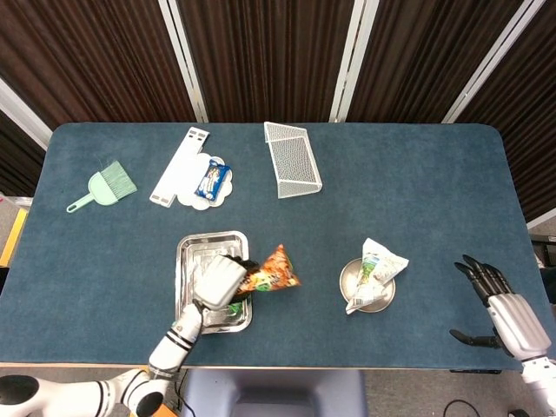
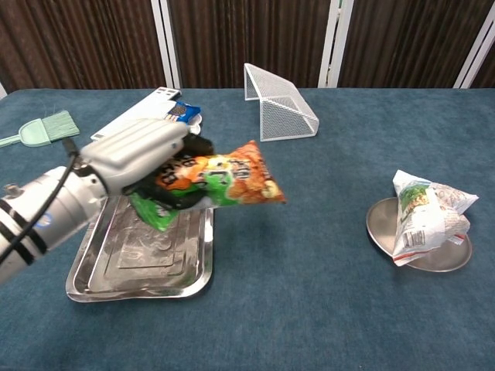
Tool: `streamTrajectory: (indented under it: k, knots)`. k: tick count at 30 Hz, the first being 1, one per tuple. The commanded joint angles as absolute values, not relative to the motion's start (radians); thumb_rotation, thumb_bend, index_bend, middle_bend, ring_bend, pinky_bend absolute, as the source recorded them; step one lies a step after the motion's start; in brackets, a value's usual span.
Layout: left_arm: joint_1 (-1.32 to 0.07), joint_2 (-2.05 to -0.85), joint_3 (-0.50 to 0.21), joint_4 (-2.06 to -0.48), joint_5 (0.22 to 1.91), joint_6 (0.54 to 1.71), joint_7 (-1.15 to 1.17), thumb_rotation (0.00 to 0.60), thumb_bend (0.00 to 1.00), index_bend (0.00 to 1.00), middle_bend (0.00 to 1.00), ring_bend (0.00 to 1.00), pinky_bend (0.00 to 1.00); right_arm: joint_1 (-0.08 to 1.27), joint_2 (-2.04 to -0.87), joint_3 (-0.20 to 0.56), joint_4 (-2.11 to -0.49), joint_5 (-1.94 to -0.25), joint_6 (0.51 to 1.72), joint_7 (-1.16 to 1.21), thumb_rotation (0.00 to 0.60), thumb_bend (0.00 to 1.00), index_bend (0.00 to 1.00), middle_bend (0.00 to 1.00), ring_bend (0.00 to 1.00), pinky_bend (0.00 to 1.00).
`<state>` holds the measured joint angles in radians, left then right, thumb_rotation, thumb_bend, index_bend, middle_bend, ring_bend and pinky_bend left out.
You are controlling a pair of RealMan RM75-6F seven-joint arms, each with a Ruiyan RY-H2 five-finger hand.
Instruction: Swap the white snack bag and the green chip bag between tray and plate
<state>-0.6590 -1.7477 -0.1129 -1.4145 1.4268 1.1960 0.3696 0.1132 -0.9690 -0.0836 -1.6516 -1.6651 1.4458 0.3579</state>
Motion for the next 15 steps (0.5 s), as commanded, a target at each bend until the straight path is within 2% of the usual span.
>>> streamTrajectory:
  k: [1,2,4,6,7,8,9,10,12,15]
  knots:
    - [-0.609,-1.674,-0.066,-1.338,1.417,1.180,0.299,0.600,0.42,0.56,0.68,0.57,0.68,0.110,-0.977,-0.087,-1.656,-1.677,1.445,0.337,0.600,0.15,0.00,0.00,0.00,0.00]
    - [-0.601,-1.666,-0.061,-1.331,1.403,1.167,0.293,0.600,0.42,0.54,0.65,0.55,0.66,0.111,-0.981,-0.088,-1.659,-1.679,1.441,0.327,0.600,0.15,0.00,0.00,0.00,0.00]
    - [-0.595,-1.660,-0.057,-1.329,1.379,1.142,0.287,0.600,0.41,0.43,0.54,0.47,0.59,0.112,-0.986,-0.091,-1.665,-1.683,1.435,0.309,0.600,0.15,0.00,0.00,0.00,0.00]
    - [-0.598,-1.656,-0.056,-1.321,1.368,1.118,0.295,0.600,0.41,0.26,0.42,0.38,0.47,0.112,-0.990,-0.096,-1.672,-1.693,1.430,0.293,0.600,0.15,0.00,0.00,0.00,0.00]
    - [-0.601,-1.655,-0.055,-1.315,1.369,1.112,0.303,0.600,0.41,0.13,0.31,0.30,0.39,0.112,-0.991,-0.099,-1.674,-1.698,1.428,0.289,0.600,0.15,0.00,0.00,0.00,0.00]
    - [-0.603,-1.652,-0.055,-1.314,1.367,1.106,0.313,0.600,0.40,0.07,0.25,0.24,0.35,0.113,-0.991,-0.101,-1.676,-1.703,1.426,0.286,0.600,0.15,0.00,0.00,0.00,0.00]
    - [-0.605,-1.644,-0.056,-1.325,1.360,1.094,0.315,0.600,0.39,0.01,0.15,0.15,0.29,0.113,-0.991,-0.104,-1.677,-1.708,1.425,0.284,0.600,0.15,0.00,0.00,0.00,0.00]
    - [-0.606,-1.636,-0.059,-1.340,1.356,1.088,0.310,0.600,0.39,0.00,0.07,0.07,0.24,0.114,-0.991,-0.105,-1.678,-1.710,1.423,0.282,0.600,0.15,0.00,0.00,0.00,0.00]
    - [-0.604,-1.611,-0.063,-1.388,1.351,1.079,0.287,0.600,0.38,0.00,0.00,0.01,0.19,0.115,-0.992,-0.104,-1.678,-1.707,1.419,0.278,0.600,0.15,0.00,0.00,0.00,0.00]
    - [-0.600,-1.566,-0.055,-1.461,1.378,1.083,0.257,0.600,0.38,0.00,0.00,0.00,0.15,0.120,-0.993,-0.101,-1.679,-1.697,1.403,0.273,0.600,0.15,0.00,0.00,0.00,0.00]
